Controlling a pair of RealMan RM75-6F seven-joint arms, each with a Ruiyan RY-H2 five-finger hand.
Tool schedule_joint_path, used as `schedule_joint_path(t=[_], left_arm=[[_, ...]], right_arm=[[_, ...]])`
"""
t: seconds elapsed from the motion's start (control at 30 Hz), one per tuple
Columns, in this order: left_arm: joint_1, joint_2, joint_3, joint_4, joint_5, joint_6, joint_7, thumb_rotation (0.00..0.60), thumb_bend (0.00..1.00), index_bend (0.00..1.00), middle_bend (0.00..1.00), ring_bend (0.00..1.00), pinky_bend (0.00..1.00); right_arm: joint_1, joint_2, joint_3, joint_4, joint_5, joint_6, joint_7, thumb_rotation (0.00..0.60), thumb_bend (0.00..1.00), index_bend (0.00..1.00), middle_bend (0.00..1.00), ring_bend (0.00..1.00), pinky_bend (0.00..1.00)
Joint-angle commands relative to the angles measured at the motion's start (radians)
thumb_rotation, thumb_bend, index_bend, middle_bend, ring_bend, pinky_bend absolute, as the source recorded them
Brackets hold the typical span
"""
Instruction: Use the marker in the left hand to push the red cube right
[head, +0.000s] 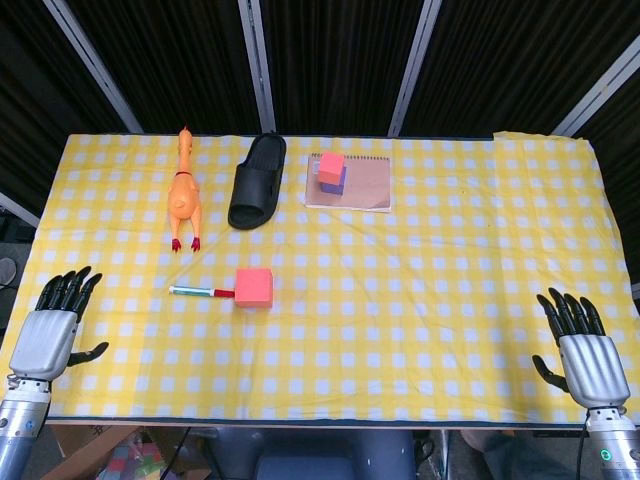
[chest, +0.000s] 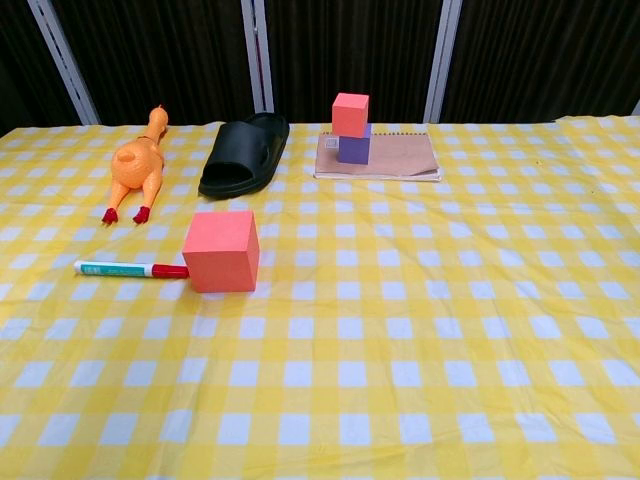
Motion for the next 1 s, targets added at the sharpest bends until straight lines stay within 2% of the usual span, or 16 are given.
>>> schedule_joint_path(t=[0.03, 0.3, 0.4, 0.5, 0.57, 0.73, 0.87, 1.0], left_arm=[[-0.001, 0.001, 0.0, -0.001, -0.001, -0.003, 0.0, 0.6, 0.1, 0.0, 0.0, 0.0, 0.0], [-0.014, 0.001, -0.004, -0.008, -0.019, -0.032, 0.015, 0.6, 0.1, 0.0, 0.0, 0.0, 0.0], [-0.044, -0.001, -0.023, -0.016, -0.046, -0.076, 0.022, 0.6, 0.1, 0.0, 0.0, 0.0, 0.0], [-0.088, -0.001, -0.052, -0.021, -0.085, -0.14, 0.041, 0.6, 0.1, 0.08, 0.0, 0.0, 0.04], [-0.139, -0.018, -0.09, -0.009, -0.15, -0.21, 0.073, 0.6, 0.1, 0.18, 0.02, 0.0, 0.09], [-0.22, -0.069, -0.138, 0.011, -0.292, -0.318, 0.157, 0.6, 0.16, 0.34, 0.08, 0.0, 0.11], [-0.295, -0.162, -0.163, 0.079, -0.415, -0.372, 0.263, 0.6, 0.22, 0.39, 0.1, 0.0, 0.11], [-0.335, -0.224, -0.165, 0.131, -0.469, -0.383, 0.319, 0.6, 0.26, 0.42, 0.1, 0.0, 0.11]], right_arm=[[0.0, 0.0, 0.0, -0.001, 0.001, 0.0, 0.0, 0.6, 0.35, 0.0, 0.0, 0.0, 0.0], [-0.001, -0.001, 0.002, -0.003, 0.003, 0.002, -0.001, 0.6, 0.35, 0.0, 0.0, 0.0, 0.0], [0.0, -0.004, 0.003, -0.002, 0.006, -0.001, -0.004, 0.6, 0.35, 0.0, 0.0, 0.0, 0.0], [0.001, -0.004, 0.004, -0.002, 0.007, -0.002, -0.001, 0.6, 0.35, 0.0, 0.0, 0.0, 0.0], [0.001, -0.003, 0.003, -0.002, 0.004, -0.001, 0.0, 0.6, 0.35, 0.0, 0.0, 0.0, 0.0], [0.001, -0.003, 0.002, 0.001, 0.0, 0.0, 0.005, 0.6, 0.35, 0.0, 0.0, 0.0, 0.0], [0.001, 0.002, 0.002, 0.001, 0.001, -0.002, 0.02, 0.6, 0.35, 0.0, 0.0, 0.0, 0.0], [0.001, 0.003, 0.0, 0.001, -0.003, -0.003, 0.026, 0.6, 0.35, 0.0, 0.0, 0.0, 0.0]])
